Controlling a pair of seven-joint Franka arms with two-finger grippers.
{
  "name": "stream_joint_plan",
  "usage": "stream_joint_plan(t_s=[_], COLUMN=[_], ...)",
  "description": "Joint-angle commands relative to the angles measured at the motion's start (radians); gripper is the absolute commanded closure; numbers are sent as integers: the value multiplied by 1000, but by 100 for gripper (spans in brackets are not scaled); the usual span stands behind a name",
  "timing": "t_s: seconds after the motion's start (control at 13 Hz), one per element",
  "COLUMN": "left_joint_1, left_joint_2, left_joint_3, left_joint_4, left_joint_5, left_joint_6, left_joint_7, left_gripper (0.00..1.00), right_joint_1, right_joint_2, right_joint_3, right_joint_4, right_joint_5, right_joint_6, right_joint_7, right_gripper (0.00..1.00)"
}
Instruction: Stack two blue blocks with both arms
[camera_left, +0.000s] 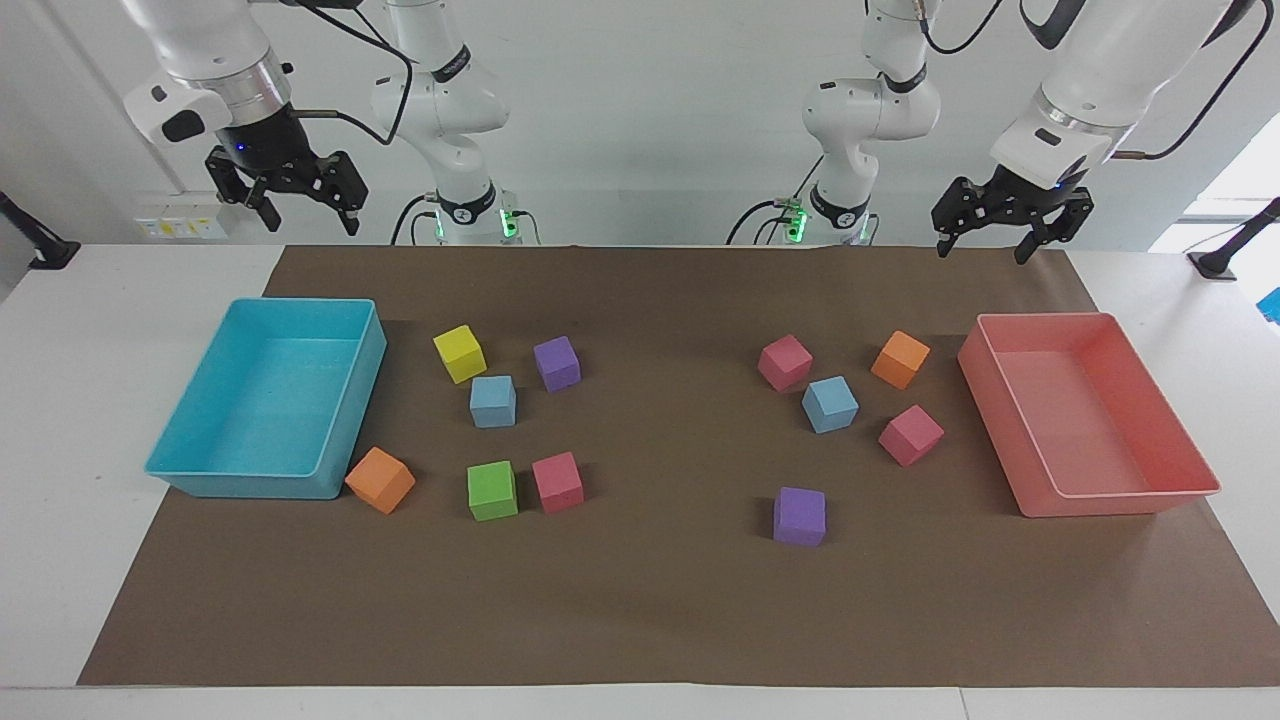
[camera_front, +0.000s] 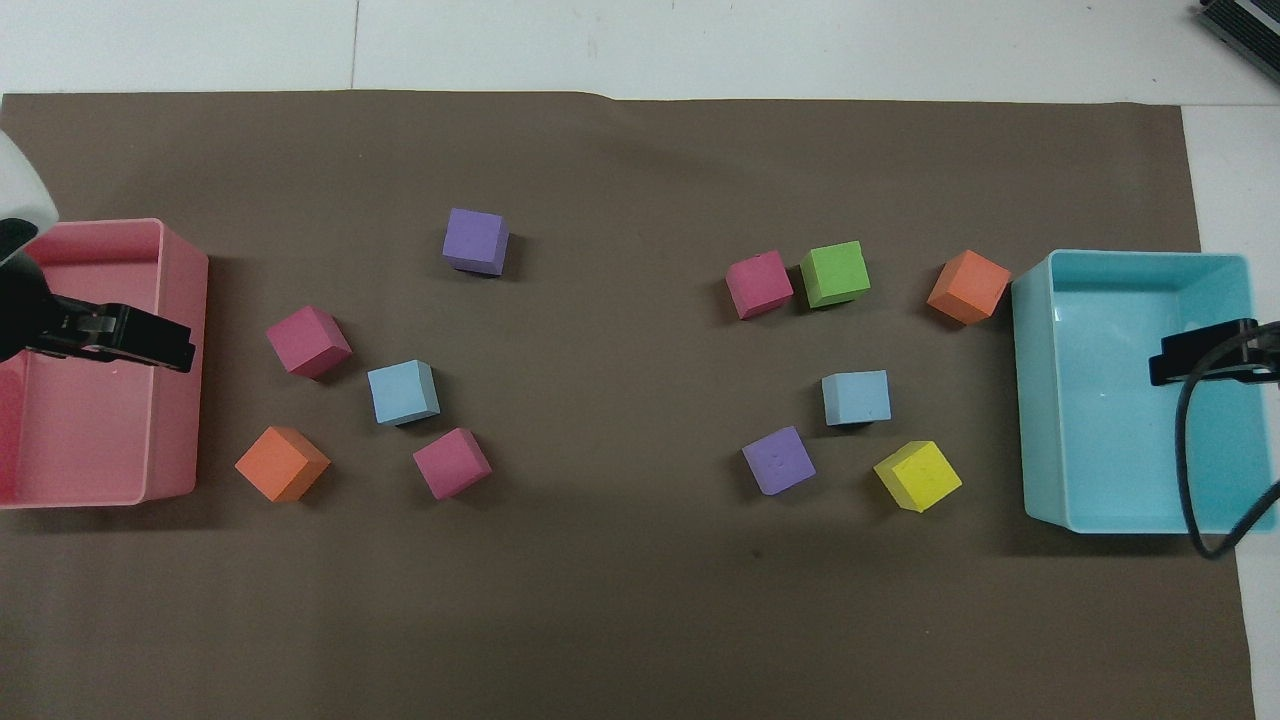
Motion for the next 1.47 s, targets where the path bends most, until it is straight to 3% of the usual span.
stream_joint_plan(t_s=[0.0,0.46,0.62,1.08,1.39], left_joint_1=[6,6,5,5,6], left_joint_2=[-13,-13,-13,-13,-13], left_joint_3=[-3,-4,-3,-3,-3], left_joint_4=[-15,-17,-17,-17,-15], left_joint_5=[-13,-13,-13,-13,-13], left_joint_6=[15,15,15,15,15], left_joint_7=[-2,-3,-3,-3,-2], left_gripper=[0,0,0,0,0], right_joint_1=[-8,-17,-8,71,122], right_joint_2=[-8,-8,-42,1,78], right_joint_3=[3,-1,2,16,16], right_joint_4=[1,1,-43,-222,-256], right_joint_5=[3,1,4,4,4], right_joint_6=[-11,-26,-19,252,345], right_joint_7=[-22,-24,-12,19,100], right_gripper=[0,0,0,0,0])
